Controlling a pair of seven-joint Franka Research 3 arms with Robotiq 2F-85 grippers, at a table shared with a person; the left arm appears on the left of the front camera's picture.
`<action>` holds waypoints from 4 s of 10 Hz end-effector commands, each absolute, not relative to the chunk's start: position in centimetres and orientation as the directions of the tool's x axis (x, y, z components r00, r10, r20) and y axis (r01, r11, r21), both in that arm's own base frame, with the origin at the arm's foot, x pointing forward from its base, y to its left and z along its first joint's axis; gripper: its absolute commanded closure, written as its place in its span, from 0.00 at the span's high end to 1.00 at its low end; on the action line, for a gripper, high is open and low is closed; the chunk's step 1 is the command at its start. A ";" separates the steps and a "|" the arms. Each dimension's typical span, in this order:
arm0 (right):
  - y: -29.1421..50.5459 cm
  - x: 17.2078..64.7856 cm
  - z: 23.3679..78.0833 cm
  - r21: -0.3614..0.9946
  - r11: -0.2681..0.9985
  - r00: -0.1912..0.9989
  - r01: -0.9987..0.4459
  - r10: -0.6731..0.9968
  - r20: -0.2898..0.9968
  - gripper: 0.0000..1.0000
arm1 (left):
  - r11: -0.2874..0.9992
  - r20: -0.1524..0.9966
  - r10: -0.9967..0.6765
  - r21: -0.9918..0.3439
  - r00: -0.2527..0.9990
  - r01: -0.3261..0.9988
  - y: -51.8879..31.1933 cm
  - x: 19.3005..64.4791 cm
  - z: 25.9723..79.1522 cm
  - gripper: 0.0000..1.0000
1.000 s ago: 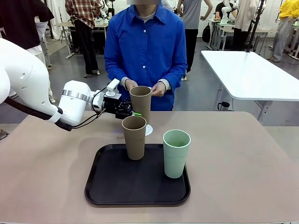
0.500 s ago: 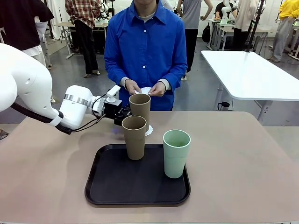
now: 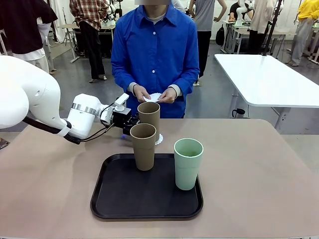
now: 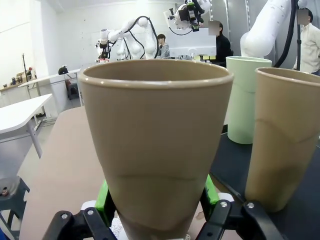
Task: Place coasters on the table and set cups on them.
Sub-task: Pick up one Reusable plastic cup and place it on a coaster set by the human.
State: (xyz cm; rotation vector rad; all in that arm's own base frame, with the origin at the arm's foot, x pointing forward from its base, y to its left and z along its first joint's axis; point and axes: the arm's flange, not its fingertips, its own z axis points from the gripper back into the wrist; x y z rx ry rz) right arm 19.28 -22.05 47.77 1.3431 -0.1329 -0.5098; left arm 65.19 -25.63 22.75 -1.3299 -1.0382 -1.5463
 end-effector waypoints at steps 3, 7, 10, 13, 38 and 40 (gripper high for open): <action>-22.1 19.3 47.8 0.954 0.129 0.886 0.269 -0.422 -0.193 1.00 | -0.309 0.990 -0.124 0.031 -0.073 0.951 -26.6 66.4 22.4 0.83; -22.1 19.3 47.8 0.954 0.129 0.886 0.269 -0.422 -0.193 1.00 | -0.278 0.987 -0.148 0.013 -0.056 0.960 -26.6 66.6 22.4 0.83; -22.1 19.3 47.8 0.954 0.129 0.886 0.269 -0.422 -0.193 1.00 | -0.268 0.987 -0.157 -0.008 -0.035 0.963 -26.6 67.0 22.1 0.88; -22.1 19.3 47.8 0.954 0.129 0.886 0.269 -0.422 -0.193 1.00 | -0.268 0.986 -0.165 -0.028 -0.017 0.963 -26.6 67.3 22.0 1.00; -22.1 19.3 47.8 0.954 0.129 0.886 0.269 -0.422 -0.193 1.00 | -0.240 0.975 -0.217 0.000 -0.054 0.971 -19.3 68.0 25.8 1.00; -22.1 19.3 47.8 0.954 0.129 0.886 0.269 -0.422 -0.193 1.00 | -0.146 0.947 -0.314 0.027 -0.072 0.989 -16.6 65.5 29.1 1.00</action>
